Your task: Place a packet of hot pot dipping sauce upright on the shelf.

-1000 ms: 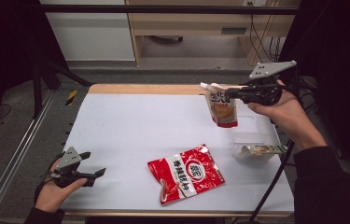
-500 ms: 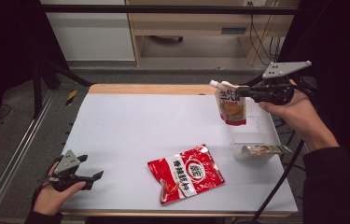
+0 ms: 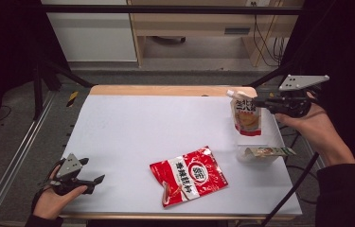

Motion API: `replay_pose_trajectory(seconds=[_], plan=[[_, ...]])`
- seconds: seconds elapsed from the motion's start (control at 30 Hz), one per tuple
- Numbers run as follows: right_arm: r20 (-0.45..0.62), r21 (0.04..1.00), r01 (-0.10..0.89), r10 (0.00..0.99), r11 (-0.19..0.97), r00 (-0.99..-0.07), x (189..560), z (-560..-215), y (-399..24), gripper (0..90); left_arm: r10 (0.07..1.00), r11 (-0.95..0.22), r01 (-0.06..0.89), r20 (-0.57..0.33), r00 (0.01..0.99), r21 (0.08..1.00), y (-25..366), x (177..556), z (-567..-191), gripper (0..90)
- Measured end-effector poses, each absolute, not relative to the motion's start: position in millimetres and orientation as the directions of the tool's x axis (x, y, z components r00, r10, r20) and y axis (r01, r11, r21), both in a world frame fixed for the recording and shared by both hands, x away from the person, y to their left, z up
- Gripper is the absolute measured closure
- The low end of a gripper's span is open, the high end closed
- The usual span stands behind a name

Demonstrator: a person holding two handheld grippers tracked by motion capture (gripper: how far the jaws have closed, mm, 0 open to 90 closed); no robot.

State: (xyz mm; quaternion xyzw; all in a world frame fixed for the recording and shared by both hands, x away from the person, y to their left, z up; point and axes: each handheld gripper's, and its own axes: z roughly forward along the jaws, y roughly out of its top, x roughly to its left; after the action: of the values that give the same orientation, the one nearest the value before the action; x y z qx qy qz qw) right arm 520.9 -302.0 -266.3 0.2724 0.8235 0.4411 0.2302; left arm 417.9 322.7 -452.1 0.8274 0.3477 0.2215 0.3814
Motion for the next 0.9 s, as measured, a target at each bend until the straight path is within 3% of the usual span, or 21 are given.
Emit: replay_pose_trajectory(seconds=[0.9], plan=[[-0.073, 0.804, 0.314, 0.608, 0.505, -0.791, 541, -310, -312, 90.0, 0.756, -0.458, 0.422, 0.093, 0.648, 0.782, 326, 420, -454, 11.6]])
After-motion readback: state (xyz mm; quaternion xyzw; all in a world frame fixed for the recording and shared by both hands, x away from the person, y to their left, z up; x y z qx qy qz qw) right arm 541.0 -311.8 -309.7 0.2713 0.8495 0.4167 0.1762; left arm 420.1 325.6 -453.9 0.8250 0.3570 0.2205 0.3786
